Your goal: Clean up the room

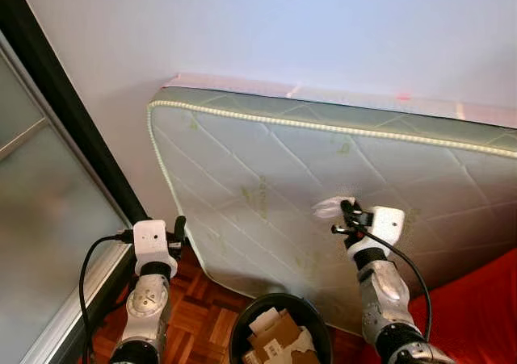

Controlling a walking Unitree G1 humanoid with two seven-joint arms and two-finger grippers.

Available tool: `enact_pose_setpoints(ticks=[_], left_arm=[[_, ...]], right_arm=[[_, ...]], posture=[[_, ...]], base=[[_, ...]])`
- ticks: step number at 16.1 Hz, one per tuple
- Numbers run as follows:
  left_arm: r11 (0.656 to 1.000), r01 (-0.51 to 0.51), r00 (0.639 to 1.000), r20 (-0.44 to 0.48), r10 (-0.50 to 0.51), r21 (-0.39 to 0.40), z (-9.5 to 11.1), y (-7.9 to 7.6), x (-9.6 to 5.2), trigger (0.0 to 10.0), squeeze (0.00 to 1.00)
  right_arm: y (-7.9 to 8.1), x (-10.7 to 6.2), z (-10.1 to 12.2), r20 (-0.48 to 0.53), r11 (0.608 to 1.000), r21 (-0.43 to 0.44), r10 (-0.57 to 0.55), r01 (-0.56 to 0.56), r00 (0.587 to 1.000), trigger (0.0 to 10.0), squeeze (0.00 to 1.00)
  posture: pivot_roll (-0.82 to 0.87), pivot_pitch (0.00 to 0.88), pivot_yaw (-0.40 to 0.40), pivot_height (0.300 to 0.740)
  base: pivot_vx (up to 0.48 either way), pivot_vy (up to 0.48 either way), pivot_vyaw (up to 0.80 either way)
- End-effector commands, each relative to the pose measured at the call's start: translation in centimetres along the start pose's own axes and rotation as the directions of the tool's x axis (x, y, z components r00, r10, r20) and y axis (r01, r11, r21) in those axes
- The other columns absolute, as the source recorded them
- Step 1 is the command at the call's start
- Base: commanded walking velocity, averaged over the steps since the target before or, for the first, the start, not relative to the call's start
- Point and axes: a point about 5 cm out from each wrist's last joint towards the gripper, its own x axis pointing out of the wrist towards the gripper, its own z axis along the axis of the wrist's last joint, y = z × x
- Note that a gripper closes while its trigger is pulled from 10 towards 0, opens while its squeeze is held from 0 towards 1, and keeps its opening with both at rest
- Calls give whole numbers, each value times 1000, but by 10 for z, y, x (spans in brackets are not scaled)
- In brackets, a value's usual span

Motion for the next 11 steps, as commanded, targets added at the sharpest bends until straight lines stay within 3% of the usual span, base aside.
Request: enact_pose_setpoints(ticks=[1, 4, 11], left_arm=[[1000, -21, 1000, -3, 21, -2, 3, 5, 5, 10000, 0], [1000, -17, 1000, 0, 17, -1, 4, 5, 6, 10000, 0], [1000, -9, 1000, -7, 9, 6, 4, 6, 6, 10000, 0]], right_arm=[[1, 1, -3, -38, 1000, -5, -1, 1, 999, 10000, 0], [-1, 1, -5, -54, 1000, 4, -12, 12, 998, 10000, 0], [-7, -5, -12, -71, 999, 19, -37, 38, 997, 10000, 0]], posture=[[-58, 22, 54, 730], [-62, 20, 65, 695], [-61, 19, 72, 695]], base=[[0, 0, 0], [0, 0, 0], [0, 0, 0]])
